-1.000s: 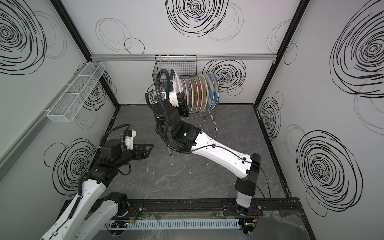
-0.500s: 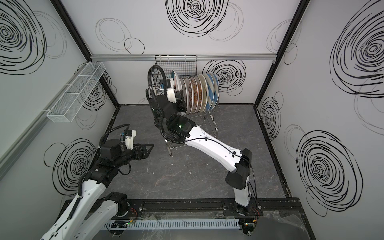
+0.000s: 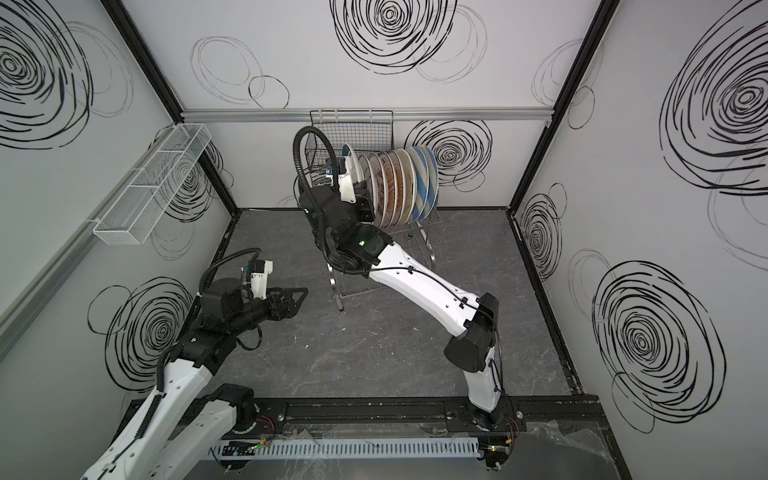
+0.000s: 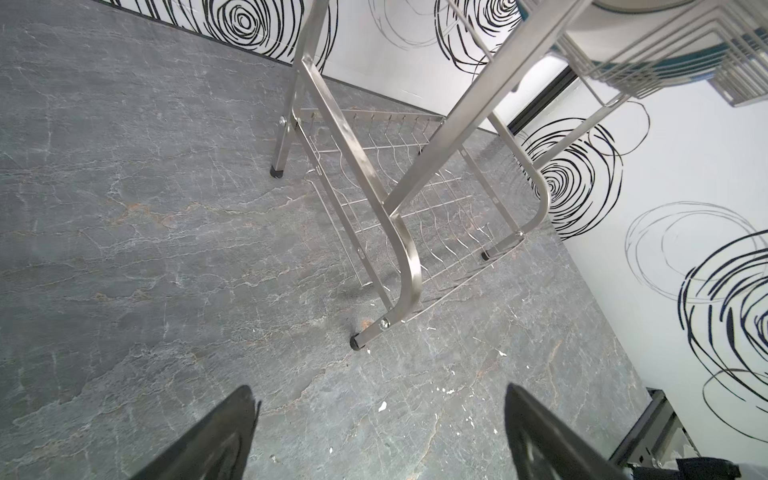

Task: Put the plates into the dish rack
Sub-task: 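Lower the plate upright into the front rack slot with the right gripper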

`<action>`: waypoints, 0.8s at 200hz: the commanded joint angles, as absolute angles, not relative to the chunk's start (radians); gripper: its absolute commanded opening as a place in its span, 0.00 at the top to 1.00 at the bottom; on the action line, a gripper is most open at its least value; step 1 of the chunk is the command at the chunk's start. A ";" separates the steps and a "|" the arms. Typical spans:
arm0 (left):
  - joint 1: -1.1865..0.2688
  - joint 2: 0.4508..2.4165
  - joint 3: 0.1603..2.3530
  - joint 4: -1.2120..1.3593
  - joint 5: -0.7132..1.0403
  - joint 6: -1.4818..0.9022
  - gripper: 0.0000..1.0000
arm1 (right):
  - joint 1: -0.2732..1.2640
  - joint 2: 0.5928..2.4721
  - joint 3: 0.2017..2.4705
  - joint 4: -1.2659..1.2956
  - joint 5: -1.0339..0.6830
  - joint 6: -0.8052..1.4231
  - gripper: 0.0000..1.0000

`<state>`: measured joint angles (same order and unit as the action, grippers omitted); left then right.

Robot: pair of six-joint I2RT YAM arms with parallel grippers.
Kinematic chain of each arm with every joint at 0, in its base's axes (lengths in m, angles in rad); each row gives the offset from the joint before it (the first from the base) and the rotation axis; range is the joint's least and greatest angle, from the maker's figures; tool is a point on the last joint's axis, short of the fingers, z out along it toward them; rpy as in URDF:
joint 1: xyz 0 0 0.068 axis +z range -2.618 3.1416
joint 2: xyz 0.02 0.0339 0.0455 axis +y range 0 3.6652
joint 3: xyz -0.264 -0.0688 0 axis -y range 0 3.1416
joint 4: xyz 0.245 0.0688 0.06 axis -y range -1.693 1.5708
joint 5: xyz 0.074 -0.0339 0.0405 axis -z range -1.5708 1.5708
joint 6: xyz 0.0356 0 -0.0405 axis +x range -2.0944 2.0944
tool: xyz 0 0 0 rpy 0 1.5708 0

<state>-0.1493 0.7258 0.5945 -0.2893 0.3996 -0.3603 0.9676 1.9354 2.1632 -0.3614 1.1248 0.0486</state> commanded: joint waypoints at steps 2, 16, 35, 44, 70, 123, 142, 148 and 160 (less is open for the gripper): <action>-0.143 0.727 0.586 -0.247 0.410 -0.360 0.04 | 0.955 1.941 2.203 -0.391 1.125 0.098 1.00; -0.143 0.727 0.586 -0.245 0.412 -0.360 0.04 | 0.952 1.940 2.203 -0.400 1.116 0.105 1.00; -0.143 0.729 0.585 -0.245 0.413 -0.360 0.04 | 0.947 1.943 2.199 -0.421 1.106 0.124 1.00; -0.143 0.730 0.586 -0.247 0.412 -0.360 0.04 | 0.945 1.944 2.198 -0.431 1.099 0.134 1.00; -0.143 0.730 0.586 -0.247 0.409 -0.360 0.04 | 0.937 1.947 2.197 -0.459 1.073 0.157 0.99; -0.137 0.727 0.586 -0.250 0.402 -0.360 0.04 | 0.947 1.924 2.204 -0.473 1.050 0.155 0.77; -0.136 0.727 0.586 -0.251 0.398 -0.360 0.04 | 0.956 1.912 2.212 -0.470 1.052 0.141 0.74; -0.135 0.726 0.586 -0.252 0.396 -0.360 0.04 | 0.959 1.908 2.216 -0.471 1.057 0.134 0.73; -0.135 0.726 0.587 -0.255 0.393 -0.360 0.04 | 0.967 1.907 2.229 -0.475 1.064 0.121 0.68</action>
